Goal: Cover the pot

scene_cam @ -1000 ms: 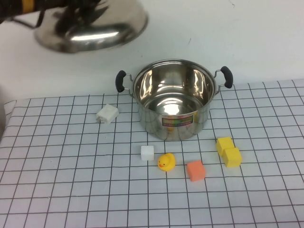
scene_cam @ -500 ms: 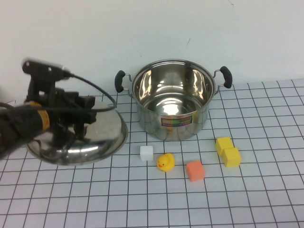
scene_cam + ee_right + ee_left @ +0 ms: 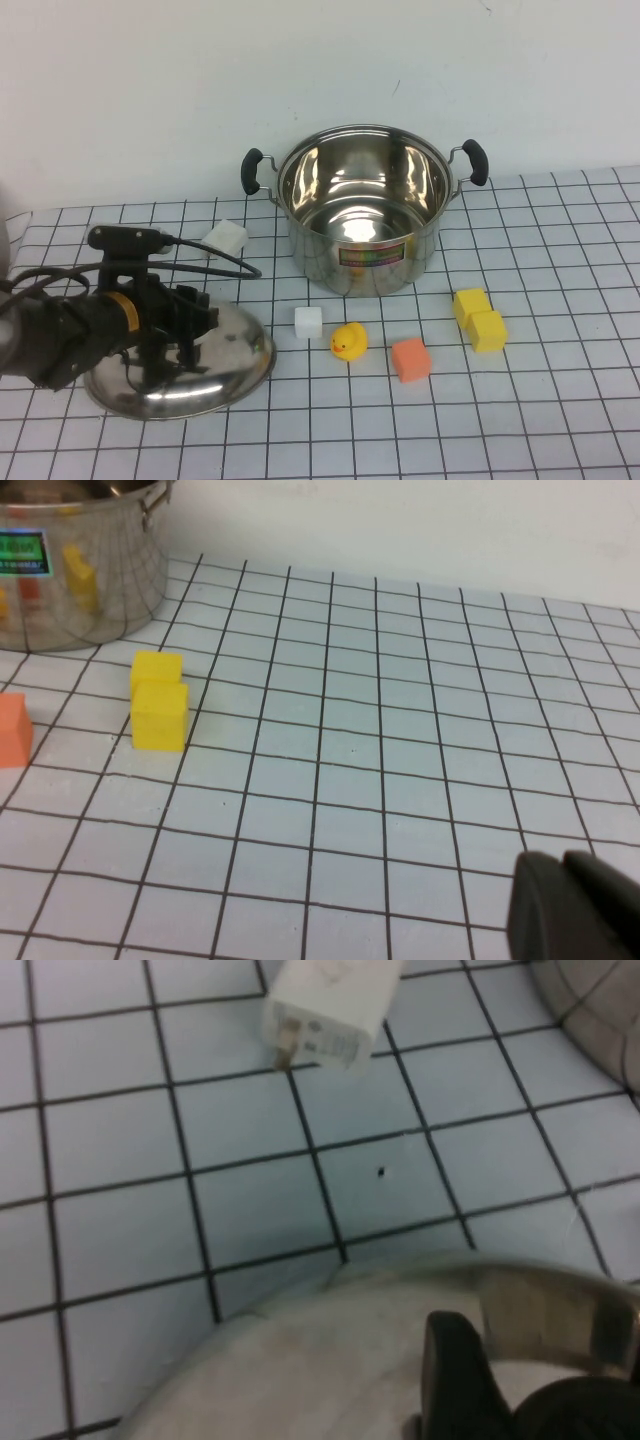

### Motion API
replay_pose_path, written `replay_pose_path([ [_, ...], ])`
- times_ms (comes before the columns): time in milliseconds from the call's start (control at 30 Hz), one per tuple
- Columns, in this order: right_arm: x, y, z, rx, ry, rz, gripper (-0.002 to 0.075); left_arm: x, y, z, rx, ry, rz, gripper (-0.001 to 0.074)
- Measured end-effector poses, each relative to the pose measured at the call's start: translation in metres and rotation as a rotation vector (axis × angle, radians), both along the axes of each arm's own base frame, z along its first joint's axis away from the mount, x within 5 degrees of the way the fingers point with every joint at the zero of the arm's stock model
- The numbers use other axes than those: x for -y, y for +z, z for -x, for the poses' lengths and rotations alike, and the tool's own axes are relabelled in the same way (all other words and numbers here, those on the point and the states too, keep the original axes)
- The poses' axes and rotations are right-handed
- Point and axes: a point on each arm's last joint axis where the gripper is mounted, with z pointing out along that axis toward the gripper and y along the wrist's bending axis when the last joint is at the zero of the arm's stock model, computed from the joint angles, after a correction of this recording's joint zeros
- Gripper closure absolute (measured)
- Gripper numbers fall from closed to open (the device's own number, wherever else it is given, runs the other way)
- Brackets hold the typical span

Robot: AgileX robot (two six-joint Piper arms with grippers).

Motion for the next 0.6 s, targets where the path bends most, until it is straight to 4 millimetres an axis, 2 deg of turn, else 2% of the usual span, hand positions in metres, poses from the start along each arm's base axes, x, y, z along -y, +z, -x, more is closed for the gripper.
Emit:
replay_pose_path([
  [300,0.000,0.000,0.000,0.000,0.000,0.000,0.0717,0.005,-0.004,-0.003,0.042,-0.027,0.047,0.0423],
  [400,0.000,0.000,0.000,0.000,0.000,0.000,0.0717,0.005,-0.002,-0.003,0.051,-0.025,0.065,0.0340],
  [500,0.000,0.000,0.000,0.000,0.000,0.000,0.0717,0.004,0.007,-0.003,0.064,0.003,0.076,0.0283],
  [600,0.000,0.000,0.000,0.000,0.000,0.000,0.0717,-0.001,0.024,-0.001,0.066,0.058,0.061,0.0336],
])
